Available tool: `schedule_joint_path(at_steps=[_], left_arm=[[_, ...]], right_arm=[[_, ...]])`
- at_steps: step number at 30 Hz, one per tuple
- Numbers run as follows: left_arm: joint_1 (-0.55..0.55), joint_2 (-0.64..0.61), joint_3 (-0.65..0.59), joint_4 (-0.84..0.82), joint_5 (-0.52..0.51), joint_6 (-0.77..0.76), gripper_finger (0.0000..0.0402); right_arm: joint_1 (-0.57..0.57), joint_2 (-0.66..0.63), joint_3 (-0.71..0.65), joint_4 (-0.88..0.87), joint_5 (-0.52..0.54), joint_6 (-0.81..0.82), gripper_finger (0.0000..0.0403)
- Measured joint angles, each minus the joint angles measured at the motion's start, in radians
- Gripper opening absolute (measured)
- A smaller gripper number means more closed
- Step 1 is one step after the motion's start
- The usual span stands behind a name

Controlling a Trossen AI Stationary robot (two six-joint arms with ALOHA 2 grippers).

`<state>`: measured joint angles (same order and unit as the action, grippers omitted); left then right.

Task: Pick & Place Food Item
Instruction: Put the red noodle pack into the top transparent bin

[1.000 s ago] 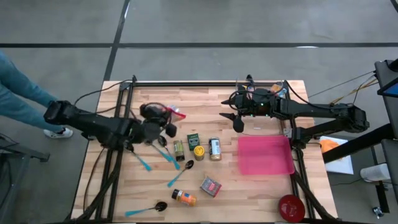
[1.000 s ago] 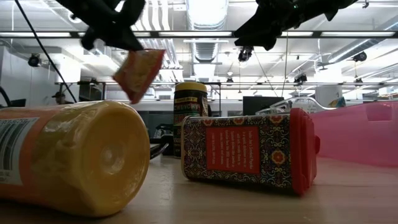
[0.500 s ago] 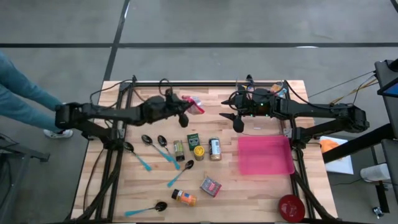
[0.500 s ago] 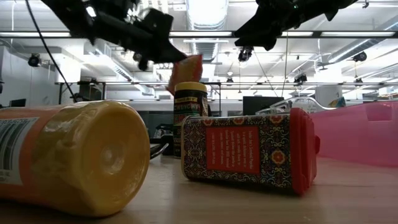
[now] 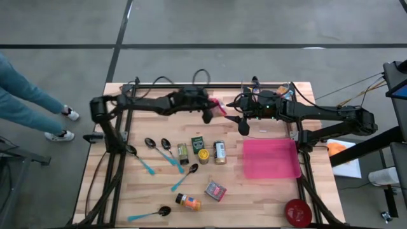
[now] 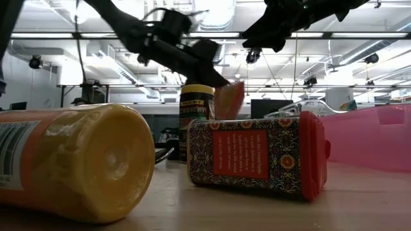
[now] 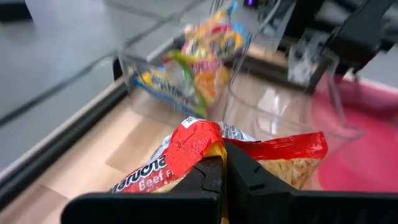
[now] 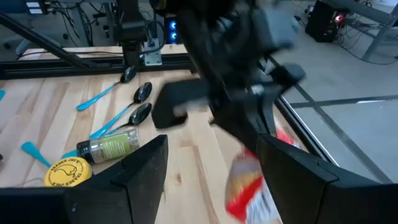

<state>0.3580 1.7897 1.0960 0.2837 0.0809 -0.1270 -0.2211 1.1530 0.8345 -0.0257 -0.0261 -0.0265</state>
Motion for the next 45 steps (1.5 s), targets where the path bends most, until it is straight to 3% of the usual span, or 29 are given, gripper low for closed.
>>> schedule_joint_path(at_steps=[8, 22, 28, 39, 45], left_arm=[[-0.001, 0.179, 0.220, -0.188, 0.033, -0.001, 0.0000], [-0.001, 0.237, 0.233, -0.190, 0.055, -0.037, 0.0014], [-0.001, 0.237, 0.233, -0.191, 0.071, -0.037, 0.0083], [-0.001, 0.237, 0.232, -0.191, 0.096, -0.033, 0.0259], [-0.001, 0.237, 0.232, -0.191, 0.096, -0.036, 0.0320]], right_arm=[[0.000, 0.000, -0.001, 0.000, 0.000, 0.000, 0.0244], [0.000, 0.000, -0.001, 0.001, 0.000, 0.000, 0.0244], [0.000, 0.000, -0.001, 0.001, 0.000, 0.000, 0.0244], [0.000, 0.000, -0.001, 0.001, 0.000, 0.000, 0.0244], [0.000, 0.000, -0.001, 0.001, 0.000, 0.000, 0.0244]])
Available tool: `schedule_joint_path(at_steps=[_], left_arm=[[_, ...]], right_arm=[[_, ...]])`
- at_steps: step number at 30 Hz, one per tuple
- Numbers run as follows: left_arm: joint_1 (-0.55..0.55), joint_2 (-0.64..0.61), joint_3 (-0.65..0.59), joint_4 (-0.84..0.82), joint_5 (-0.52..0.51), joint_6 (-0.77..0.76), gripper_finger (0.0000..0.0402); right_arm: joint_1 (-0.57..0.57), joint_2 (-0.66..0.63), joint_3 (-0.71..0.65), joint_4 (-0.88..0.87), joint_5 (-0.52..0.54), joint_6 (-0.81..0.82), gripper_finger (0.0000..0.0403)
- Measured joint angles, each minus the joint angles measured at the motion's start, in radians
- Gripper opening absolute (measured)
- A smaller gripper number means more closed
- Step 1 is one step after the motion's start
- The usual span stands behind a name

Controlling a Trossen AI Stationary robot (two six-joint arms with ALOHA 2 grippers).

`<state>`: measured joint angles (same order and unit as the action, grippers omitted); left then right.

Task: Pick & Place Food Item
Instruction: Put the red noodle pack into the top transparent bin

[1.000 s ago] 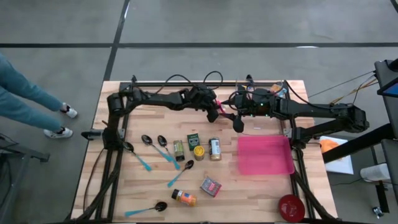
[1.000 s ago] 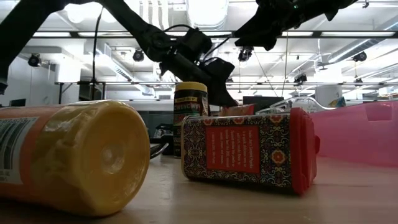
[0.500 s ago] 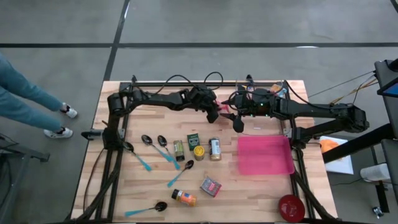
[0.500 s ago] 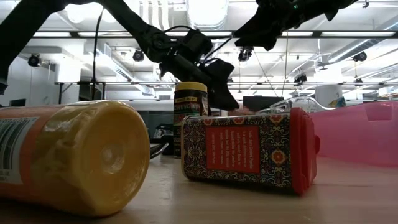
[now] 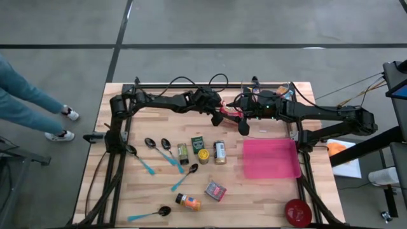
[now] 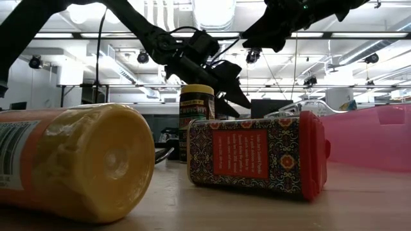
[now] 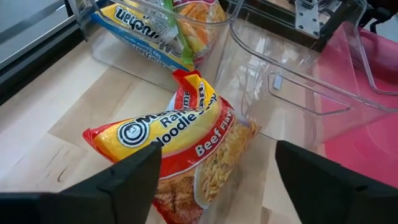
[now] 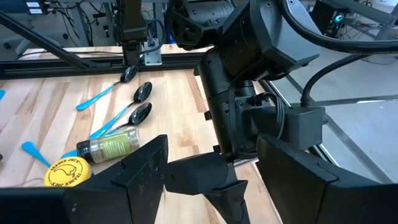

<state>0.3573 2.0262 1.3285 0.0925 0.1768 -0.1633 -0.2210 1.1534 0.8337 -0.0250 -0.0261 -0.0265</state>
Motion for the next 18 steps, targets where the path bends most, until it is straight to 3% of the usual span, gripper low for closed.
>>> schedule_joint_path(at_steps=[10, 18], left_arm=[[0.000, -0.006, -0.001, -0.001, 0.027, -0.001, 0.0345], [0.000, -0.103, -0.040, 0.003, 0.038, 0.026, 0.0345]], right_arm=[[0.000, 0.000, 0.000, 0.000, 0.000, 0.000, 0.0244], [0.000, 0.000, 0.000, 0.000, 0.000, 0.000, 0.0244]])
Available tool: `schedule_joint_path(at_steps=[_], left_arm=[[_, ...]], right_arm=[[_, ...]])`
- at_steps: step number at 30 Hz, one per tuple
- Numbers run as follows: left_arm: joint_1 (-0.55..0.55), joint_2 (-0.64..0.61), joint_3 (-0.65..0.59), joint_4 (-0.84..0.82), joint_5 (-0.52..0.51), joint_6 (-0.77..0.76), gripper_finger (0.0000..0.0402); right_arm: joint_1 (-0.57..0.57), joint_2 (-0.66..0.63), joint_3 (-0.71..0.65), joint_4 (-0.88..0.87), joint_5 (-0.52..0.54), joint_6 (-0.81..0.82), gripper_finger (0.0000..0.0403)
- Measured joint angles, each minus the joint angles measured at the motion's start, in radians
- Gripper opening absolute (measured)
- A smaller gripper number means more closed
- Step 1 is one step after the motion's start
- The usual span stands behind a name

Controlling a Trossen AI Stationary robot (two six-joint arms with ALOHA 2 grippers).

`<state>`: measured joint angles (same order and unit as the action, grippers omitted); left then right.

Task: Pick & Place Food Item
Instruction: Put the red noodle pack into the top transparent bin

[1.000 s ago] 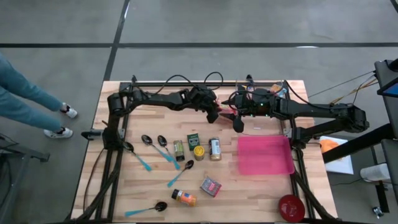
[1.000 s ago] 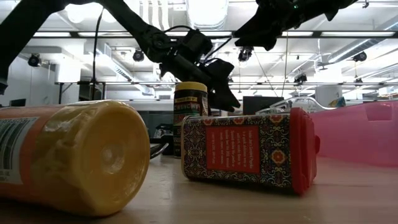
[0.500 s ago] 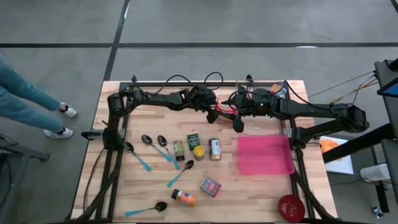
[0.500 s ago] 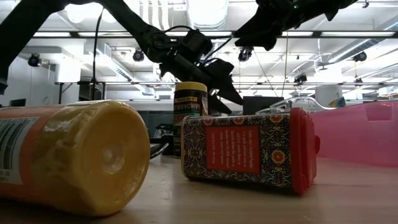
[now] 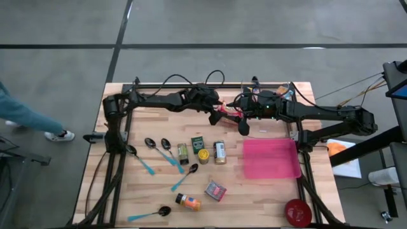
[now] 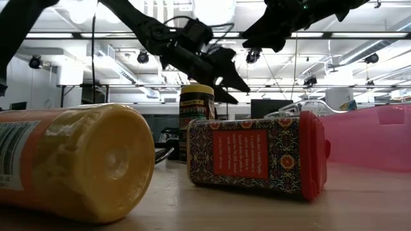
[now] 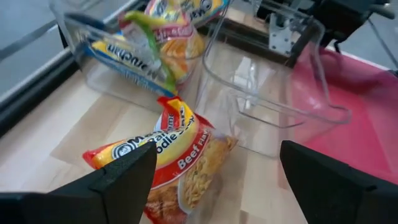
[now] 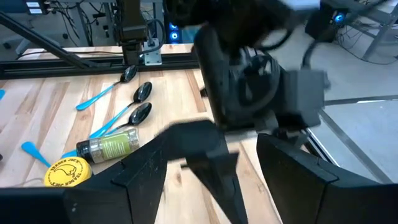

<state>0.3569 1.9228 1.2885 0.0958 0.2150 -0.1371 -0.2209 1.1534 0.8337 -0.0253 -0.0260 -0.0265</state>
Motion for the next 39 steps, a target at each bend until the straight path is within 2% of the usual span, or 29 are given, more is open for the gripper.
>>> schedule_joint_path(at_steps=[10, 17, 26, 31, 39], left_arm=[[0.000, -0.280, -0.226, 0.066, -0.004, 0.067, 0.0345], [0.000, -0.545, -0.447, 0.087, -0.012, 0.148, 0.0345], [0.000, -0.897, -0.681, 0.084, -0.013, 0.168, 0.0345], [0.001, -1.087, -0.773, 0.076, -0.015, 0.172, 0.0345], [0.001, -1.353, -0.825, -0.098, -0.016, 0.171, 0.0345]], right_arm=[[0.000, 0.000, 0.000, 0.000, 0.001, 0.000, 0.0244], [0.000, 0.000, 0.000, 0.000, 0.000, 0.000, 0.0244], [0.000, 0.000, 0.000, 0.000, 0.000, 0.000, 0.0244], [0.000, 0.000, 0.000, 0.000, 0.000, 0.000, 0.0244], [0.000, 0.000, 0.000, 0.000, 0.000, 0.000, 0.0244]])
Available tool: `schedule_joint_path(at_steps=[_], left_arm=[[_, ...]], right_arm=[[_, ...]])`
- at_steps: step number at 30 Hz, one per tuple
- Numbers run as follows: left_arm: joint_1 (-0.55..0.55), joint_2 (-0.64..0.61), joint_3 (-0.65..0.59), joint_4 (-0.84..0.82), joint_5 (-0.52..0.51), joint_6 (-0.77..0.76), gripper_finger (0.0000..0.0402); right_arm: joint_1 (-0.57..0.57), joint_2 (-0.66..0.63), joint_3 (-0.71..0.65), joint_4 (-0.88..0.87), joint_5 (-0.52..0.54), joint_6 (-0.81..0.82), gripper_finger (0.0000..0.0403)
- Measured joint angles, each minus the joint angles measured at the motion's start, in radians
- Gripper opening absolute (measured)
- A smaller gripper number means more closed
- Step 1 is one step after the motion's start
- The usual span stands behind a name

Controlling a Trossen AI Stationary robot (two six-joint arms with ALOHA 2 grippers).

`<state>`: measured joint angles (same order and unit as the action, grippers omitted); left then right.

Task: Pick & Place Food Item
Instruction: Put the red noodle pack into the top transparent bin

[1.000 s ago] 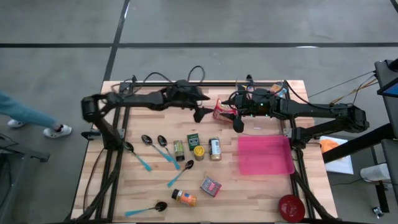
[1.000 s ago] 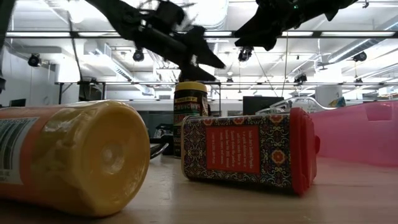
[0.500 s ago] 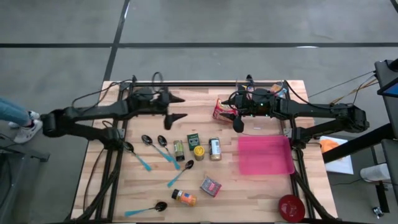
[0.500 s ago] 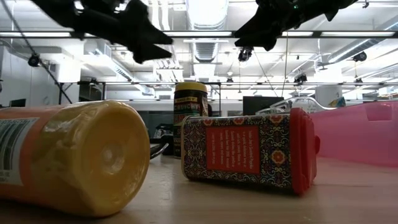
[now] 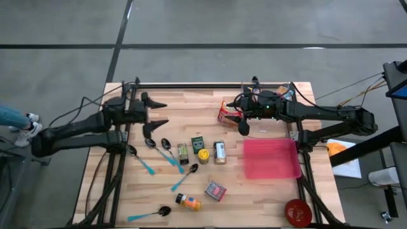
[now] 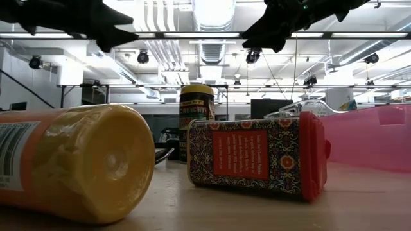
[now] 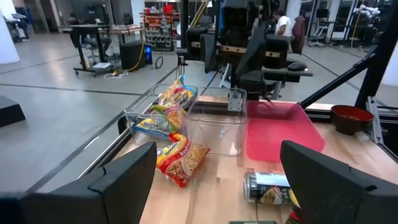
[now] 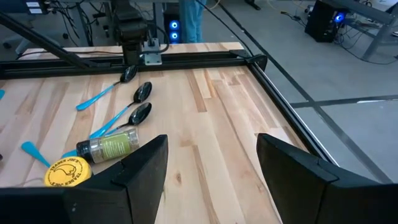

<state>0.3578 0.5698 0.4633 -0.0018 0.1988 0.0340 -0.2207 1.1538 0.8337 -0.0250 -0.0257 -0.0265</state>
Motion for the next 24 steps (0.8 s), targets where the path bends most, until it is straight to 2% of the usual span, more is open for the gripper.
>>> schedule_joint_path(at_steps=[14, 24], left_arm=[[0.000, -0.249, 0.003, -0.218, 0.000, 0.020, 0.0345], [0.000, -0.392, 0.002, -0.280, 0.000, 0.042, 0.0345]], right_arm=[[0.000, 0.000, 0.000, 0.000, 0.000, 0.000, 0.0244], [0.000, 0.000, 0.000, 0.000, 0.000, 0.000, 0.0244]])
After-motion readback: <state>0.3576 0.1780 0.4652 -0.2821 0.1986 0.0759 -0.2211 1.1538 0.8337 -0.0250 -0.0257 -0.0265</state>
